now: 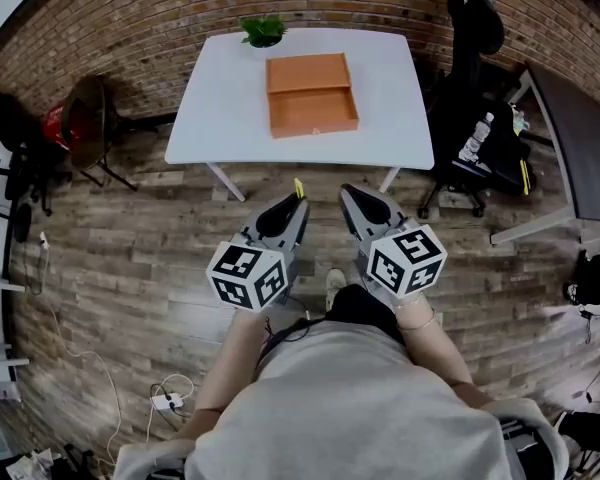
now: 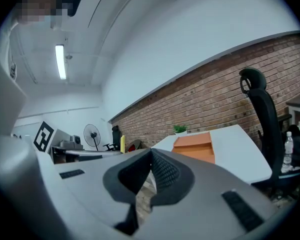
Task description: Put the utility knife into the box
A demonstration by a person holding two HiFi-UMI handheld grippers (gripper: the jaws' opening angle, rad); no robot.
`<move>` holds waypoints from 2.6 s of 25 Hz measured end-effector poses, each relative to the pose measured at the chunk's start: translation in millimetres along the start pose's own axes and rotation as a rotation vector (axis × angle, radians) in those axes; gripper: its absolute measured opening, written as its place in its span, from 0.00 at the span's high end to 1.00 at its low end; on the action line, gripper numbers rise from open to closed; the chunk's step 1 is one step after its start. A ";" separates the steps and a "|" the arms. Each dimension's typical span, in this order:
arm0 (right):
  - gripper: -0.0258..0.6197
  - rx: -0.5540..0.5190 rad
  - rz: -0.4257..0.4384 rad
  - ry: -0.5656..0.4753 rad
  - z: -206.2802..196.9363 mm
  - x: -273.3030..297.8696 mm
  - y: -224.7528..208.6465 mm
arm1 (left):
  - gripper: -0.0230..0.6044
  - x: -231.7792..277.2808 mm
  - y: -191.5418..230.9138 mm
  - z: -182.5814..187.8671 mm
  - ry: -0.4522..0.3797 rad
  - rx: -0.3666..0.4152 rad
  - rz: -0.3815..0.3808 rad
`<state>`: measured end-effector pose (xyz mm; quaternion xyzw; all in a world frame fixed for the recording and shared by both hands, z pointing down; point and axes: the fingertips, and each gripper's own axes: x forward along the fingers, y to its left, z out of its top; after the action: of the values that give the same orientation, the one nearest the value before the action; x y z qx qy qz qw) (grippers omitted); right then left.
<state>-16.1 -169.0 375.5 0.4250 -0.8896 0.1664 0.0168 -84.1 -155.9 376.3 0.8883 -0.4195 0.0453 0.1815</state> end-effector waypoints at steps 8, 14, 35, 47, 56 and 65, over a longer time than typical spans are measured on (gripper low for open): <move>0.96 -0.024 0.055 0.006 28.5 46.5 -65.1 | 0.89 86.9 30.2 31.3 -0.020 0.003 0.021; 0.96 -0.011 0.081 0.029 35.1 62.6 -92.4 | 0.89 120.3 34.5 39.7 -0.012 -0.013 0.039; 0.96 0.067 0.023 0.074 29.2 120.0 -149.5 | 0.89 175.0 121.5 55.4 0.116 0.107 0.074; 0.96 0.109 -0.080 0.094 37.2 183.0 -217.9 | 0.89 254.5 185.0 62.9 0.253 0.165 -0.042; 0.96 0.154 -0.137 0.119 23.9 210.6 -242.2 | 0.89 309.4 195.8 49.3 0.375 0.324 -0.171; 0.96 0.197 -0.204 0.119 18.0 215.2 -265.0 | 0.89 330.8 217.2 -1.8 0.618 0.637 -0.216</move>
<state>50.5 -490.7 470.0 0.5022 -0.8185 0.2754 0.0442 -36.4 -522.8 516.8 0.8833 -0.2159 0.4156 0.0195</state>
